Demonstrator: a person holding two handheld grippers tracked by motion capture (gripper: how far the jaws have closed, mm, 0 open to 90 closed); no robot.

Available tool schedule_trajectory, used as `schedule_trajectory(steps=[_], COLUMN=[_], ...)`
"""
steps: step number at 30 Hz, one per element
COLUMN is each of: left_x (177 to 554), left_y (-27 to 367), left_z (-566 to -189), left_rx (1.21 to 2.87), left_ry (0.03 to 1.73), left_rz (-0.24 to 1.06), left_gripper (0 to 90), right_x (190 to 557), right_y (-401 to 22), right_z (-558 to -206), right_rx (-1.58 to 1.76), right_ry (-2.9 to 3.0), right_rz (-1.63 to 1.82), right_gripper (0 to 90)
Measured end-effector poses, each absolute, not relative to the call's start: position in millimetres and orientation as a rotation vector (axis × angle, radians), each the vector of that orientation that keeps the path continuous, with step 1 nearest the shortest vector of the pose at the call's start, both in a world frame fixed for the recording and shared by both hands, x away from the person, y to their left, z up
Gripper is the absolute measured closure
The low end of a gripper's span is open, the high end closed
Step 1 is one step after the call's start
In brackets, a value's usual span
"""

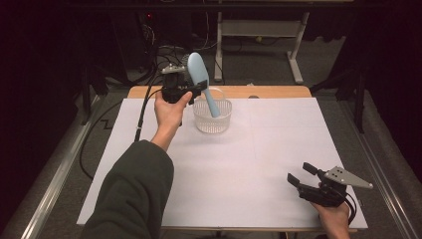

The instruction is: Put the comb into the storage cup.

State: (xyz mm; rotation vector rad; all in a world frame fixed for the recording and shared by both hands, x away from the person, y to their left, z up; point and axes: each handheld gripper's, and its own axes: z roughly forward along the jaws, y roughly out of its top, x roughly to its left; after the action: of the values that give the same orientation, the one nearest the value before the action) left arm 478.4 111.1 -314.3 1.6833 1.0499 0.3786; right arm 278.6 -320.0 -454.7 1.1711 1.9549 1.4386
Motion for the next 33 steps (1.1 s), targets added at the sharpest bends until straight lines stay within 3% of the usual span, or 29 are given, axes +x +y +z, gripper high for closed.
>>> schedule_trajectory(steps=[33], left_x=[489], left_y=[91], left_z=[-338], left_rx=[1.745], left_ry=[1.066], left_rz=[0.416], left_gripper=[53.9], right_x=[279], right_y=[-320], right_z=[-455], right_rx=[1.169], right_ry=[1.968], right_rz=[1.444], right_gripper=[24.9])
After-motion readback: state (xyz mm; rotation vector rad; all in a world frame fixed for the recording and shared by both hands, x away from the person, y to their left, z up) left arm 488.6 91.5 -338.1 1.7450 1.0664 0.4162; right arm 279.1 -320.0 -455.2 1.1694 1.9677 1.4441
